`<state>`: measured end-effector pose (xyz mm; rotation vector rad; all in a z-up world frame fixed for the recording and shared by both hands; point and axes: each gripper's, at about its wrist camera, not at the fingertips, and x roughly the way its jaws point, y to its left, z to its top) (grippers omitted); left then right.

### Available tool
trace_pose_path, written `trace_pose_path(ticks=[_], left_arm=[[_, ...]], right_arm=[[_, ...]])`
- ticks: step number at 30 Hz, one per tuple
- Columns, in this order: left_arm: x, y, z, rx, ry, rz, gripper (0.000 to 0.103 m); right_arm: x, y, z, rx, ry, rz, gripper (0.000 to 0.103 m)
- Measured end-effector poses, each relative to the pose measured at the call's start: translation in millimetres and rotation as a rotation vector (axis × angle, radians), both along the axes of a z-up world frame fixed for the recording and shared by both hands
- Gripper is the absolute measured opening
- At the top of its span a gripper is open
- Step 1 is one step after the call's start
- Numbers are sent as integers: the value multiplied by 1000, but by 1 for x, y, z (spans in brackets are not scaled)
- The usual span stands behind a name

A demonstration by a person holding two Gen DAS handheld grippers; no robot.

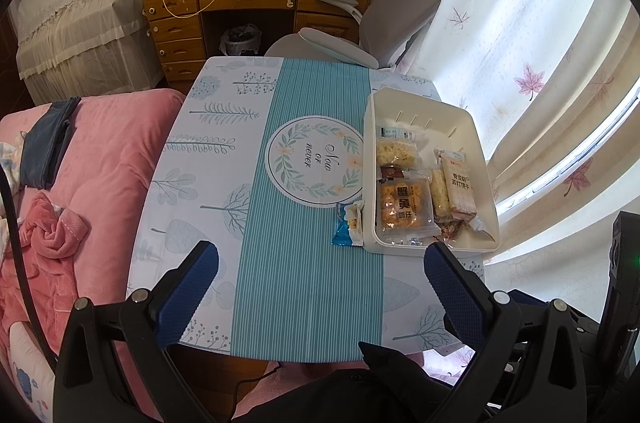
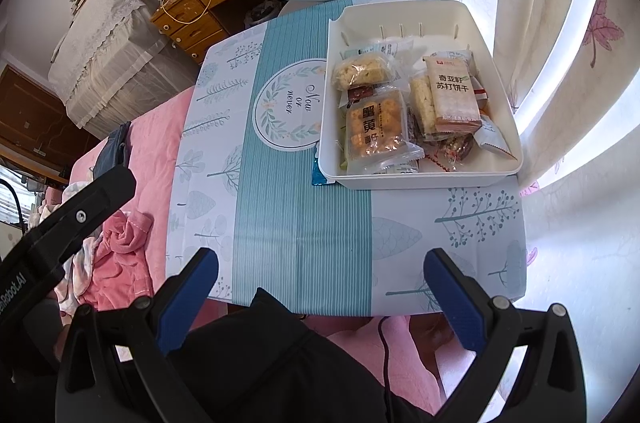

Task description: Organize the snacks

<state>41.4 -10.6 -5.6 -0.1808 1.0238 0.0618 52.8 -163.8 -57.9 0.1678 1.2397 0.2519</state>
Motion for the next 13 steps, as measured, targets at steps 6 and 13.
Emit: trace_pose_path(ticks=[6, 13], left_arm=[[-1, -2, -1, -1, 2, 1, 102], [-1, -4, -3, -2, 9, 6, 102]], right_arm=[[-1, -1, -3, 2, 8, -2, 103], [-1, -1, -5, 3, 14, -4, 103]])
